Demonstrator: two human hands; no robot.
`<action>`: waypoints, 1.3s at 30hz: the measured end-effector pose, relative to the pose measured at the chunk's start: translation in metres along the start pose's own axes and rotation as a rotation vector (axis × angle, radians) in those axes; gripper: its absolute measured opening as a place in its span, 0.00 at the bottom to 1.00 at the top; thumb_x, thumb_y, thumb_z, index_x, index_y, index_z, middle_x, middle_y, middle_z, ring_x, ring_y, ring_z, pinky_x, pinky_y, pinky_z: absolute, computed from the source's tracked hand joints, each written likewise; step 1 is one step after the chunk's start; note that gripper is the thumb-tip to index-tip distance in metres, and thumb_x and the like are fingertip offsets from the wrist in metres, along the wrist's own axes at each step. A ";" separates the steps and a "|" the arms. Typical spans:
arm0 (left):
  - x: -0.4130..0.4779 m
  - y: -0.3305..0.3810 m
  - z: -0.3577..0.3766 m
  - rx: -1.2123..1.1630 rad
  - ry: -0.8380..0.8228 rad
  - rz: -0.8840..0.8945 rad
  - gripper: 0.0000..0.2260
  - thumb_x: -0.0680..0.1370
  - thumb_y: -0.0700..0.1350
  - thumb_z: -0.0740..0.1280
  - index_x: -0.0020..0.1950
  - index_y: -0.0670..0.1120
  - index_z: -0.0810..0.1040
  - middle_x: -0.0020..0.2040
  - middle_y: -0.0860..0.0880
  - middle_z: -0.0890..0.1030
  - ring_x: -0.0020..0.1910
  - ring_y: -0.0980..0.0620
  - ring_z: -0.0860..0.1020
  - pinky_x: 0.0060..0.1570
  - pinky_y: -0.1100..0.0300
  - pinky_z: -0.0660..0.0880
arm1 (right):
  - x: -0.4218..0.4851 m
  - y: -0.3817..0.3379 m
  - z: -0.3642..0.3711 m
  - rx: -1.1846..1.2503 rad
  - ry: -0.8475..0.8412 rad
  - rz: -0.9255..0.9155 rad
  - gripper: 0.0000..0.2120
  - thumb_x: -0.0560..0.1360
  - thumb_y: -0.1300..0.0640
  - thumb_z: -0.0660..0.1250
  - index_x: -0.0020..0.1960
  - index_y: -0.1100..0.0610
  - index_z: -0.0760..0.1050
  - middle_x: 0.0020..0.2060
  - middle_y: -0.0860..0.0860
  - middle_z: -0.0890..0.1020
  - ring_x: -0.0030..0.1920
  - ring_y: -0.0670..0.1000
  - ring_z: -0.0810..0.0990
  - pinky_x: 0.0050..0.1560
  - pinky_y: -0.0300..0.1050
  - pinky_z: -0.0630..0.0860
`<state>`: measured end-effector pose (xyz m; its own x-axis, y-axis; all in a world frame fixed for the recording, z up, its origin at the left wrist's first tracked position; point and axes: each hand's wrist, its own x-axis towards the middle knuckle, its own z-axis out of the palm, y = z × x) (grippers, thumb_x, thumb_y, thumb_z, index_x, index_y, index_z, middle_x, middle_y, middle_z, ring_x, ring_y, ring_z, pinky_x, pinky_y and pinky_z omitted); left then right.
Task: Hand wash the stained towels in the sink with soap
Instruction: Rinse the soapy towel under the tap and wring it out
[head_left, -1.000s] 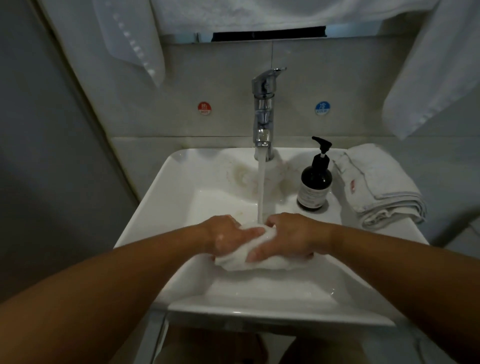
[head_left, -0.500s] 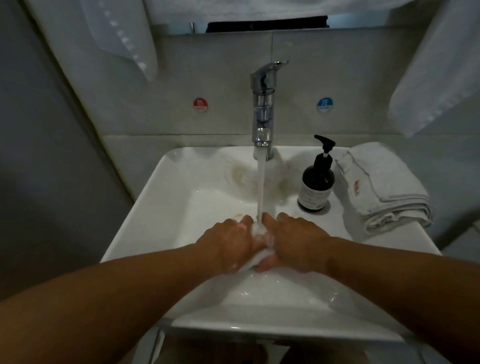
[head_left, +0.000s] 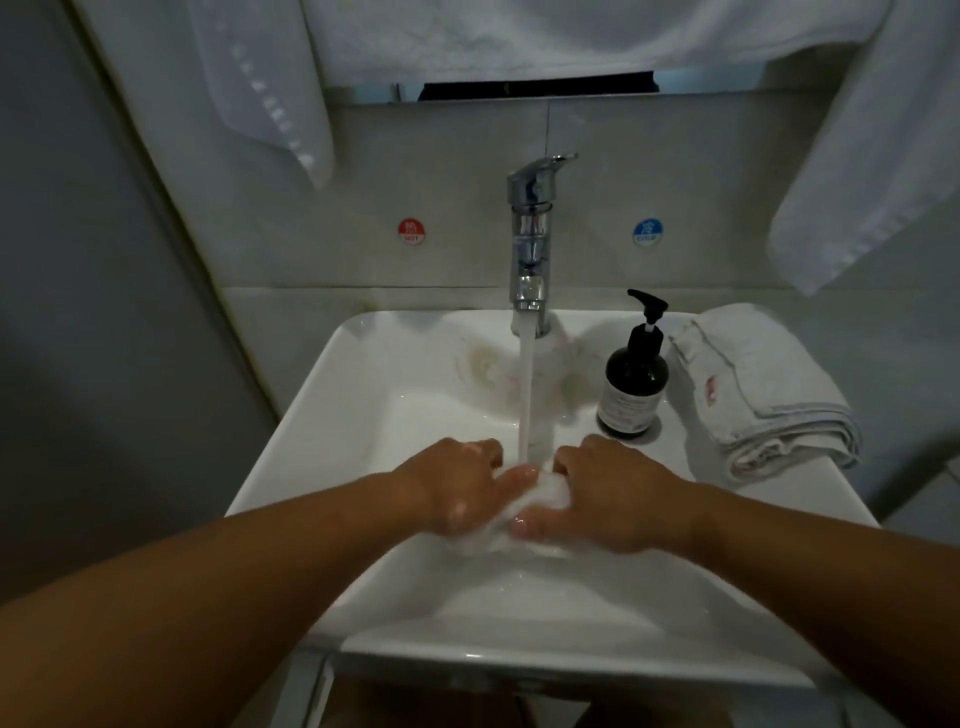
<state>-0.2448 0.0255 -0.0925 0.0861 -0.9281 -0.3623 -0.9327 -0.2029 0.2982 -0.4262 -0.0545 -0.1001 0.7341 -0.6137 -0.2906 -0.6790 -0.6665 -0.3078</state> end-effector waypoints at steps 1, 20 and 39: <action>-0.002 -0.003 0.006 -0.056 0.002 0.025 0.33 0.79 0.73 0.51 0.74 0.51 0.69 0.67 0.46 0.77 0.62 0.45 0.77 0.62 0.53 0.71 | -0.005 0.000 0.001 -0.035 0.002 -0.037 0.48 0.61 0.15 0.59 0.71 0.43 0.66 0.60 0.49 0.75 0.56 0.49 0.76 0.57 0.48 0.76; 0.014 0.002 0.007 -0.151 0.076 -0.214 0.38 0.75 0.76 0.52 0.58 0.45 0.81 0.50 0.45 0.83 0.47 0.44 0.82 0.49 0.51 0.79 | 0.018 0.001 -0.002 0.177 -0.030 -0.035 0.37 0.54 0.22 0.74 0.58 0.37 0.77 0.51 0.43 0.83 0.48 0.46 0.83 0.50 0.48 0.83; 0.004 -0.002 0.026 0.103 0.189 -0.005 0.27 0.80 0.66 0.47 0.66 0.47 0.69 0.50 0.46 0.75 0.45 0.44 0.75 0.46 0.50 0.74 | 0.020 -0.007 0.010 -0.162 0.093 -0.026 0.42 0.63 0.21 0.67 0.68 0.44 0.66 0.49 0.48 0.79 0.45 0.50 0.79 0.46 0.47 0.78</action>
<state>-0.2519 0.0298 -0.1171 0.1460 -0.9712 -0.1883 -0.9621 -0.1837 0.2017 -0.4068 -0.0579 -0.1123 0.7538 -0.6269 -0.1967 -0.6557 -0.7374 -0.1624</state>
